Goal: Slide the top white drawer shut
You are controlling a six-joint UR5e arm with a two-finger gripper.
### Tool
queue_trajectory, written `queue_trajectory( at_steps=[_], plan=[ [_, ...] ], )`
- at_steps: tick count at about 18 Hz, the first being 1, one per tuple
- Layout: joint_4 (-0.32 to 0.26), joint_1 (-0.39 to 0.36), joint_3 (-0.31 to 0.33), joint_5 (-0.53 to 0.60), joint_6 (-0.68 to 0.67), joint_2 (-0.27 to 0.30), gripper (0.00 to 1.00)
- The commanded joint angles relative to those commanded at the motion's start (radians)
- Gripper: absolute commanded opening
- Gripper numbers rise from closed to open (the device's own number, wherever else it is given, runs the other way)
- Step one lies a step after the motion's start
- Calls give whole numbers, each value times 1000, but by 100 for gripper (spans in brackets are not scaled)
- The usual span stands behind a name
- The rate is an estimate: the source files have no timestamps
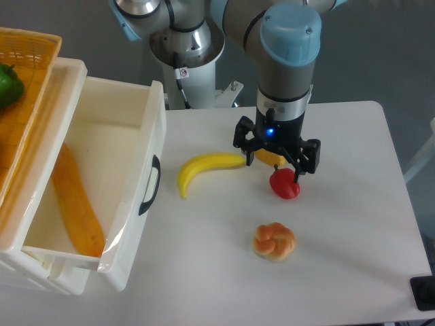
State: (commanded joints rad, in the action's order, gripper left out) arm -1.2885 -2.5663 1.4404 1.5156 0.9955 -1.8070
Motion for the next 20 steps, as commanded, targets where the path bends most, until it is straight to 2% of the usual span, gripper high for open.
queue_trajectory(
  at_steps=[4,8,17,20],
  plan=[
    [-2,5,11,20,-9,-3,100],
    [-2,20,37,86,-11,-5,100],
    [0,41,58,87,-86,-5,100],
    [12,41,58,94,-120,-24,100]
  ],
)
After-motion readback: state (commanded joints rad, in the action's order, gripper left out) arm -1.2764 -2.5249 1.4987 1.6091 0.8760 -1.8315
